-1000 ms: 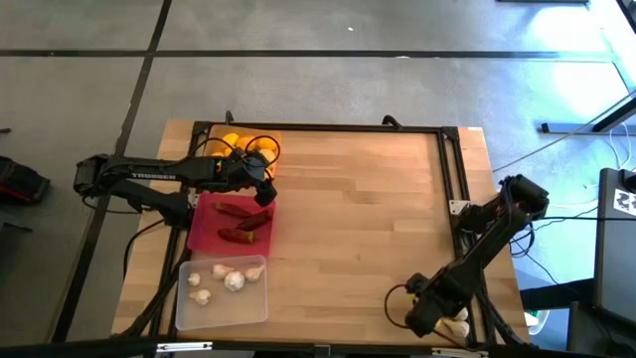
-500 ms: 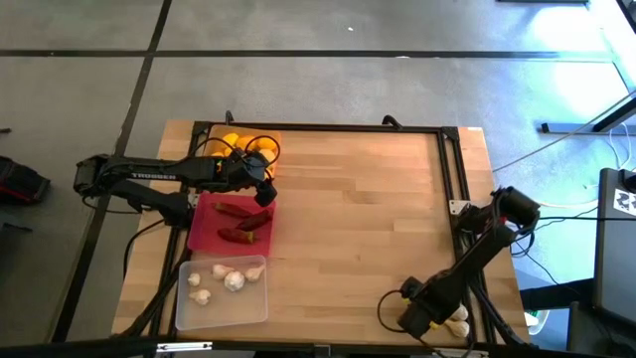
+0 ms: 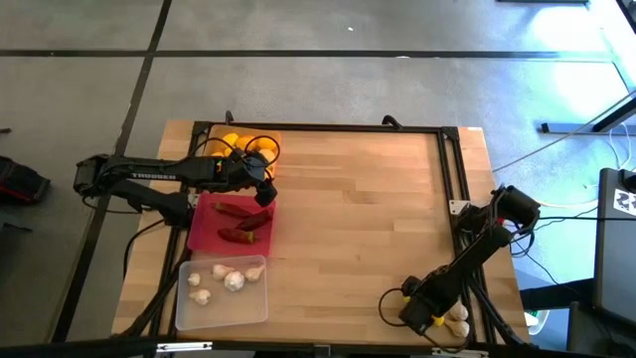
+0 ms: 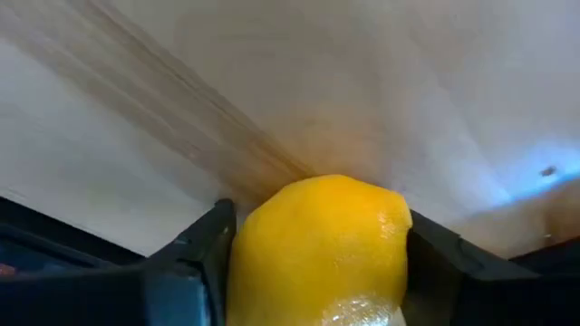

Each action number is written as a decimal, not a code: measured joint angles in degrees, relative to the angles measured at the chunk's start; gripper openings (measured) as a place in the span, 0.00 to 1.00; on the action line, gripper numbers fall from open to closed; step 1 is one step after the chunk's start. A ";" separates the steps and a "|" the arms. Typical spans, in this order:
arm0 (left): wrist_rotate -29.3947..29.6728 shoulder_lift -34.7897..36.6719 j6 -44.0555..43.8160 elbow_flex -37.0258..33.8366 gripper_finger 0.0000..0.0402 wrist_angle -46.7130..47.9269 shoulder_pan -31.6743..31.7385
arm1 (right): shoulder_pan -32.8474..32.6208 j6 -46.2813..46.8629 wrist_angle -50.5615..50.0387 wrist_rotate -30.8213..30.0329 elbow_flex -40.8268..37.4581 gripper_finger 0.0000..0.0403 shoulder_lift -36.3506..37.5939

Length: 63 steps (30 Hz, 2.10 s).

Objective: Sort produce into baskets
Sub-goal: Put the lemon into the yellow bin

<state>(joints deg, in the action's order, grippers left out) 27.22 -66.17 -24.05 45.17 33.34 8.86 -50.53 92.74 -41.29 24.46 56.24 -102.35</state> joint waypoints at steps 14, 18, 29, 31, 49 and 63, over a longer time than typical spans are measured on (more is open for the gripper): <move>-0.91 0.00 6.33 0.00 0.67 -10.62 -3.89 | 10.78 -21.69 -13.94 -25.46 -0.29 0.52 10.37; -2.70 0.00 7.51 0.00 0.67 -14.04 -5.71 | 15.57 -30.14 -18.86 -38.49 -0.25 0.51 15.25; -14.63 0.00 7.82 -3.65 0.67 -34.46 -7.42 | 20.34 -60.08 -2.36 -72.21 -0.19 0.53 24.83; -14.78 0.00 7.55 -4.45 0.67 -37.73 -7.84 | 20.34 -66.86 3.00 -74.22 -0.19 0.53 24.86; -23.58 -9.20 3.12 -4.61 0.91 -60.22 -11.13 | 26.07 -108.97 40.93 -69.27 -0.14 0.54 21.37; -29.81 -18.39 -0.22 -3.45 0.91 -76.25 -11.26 | 27.00 -121.71 54.45 -64.13 -0.16 0.54 18.82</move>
<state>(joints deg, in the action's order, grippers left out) -2.58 -84.57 -24.28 41.72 -42.92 -2.39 -23.53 -28.97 13.16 -39.66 56.07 -83.53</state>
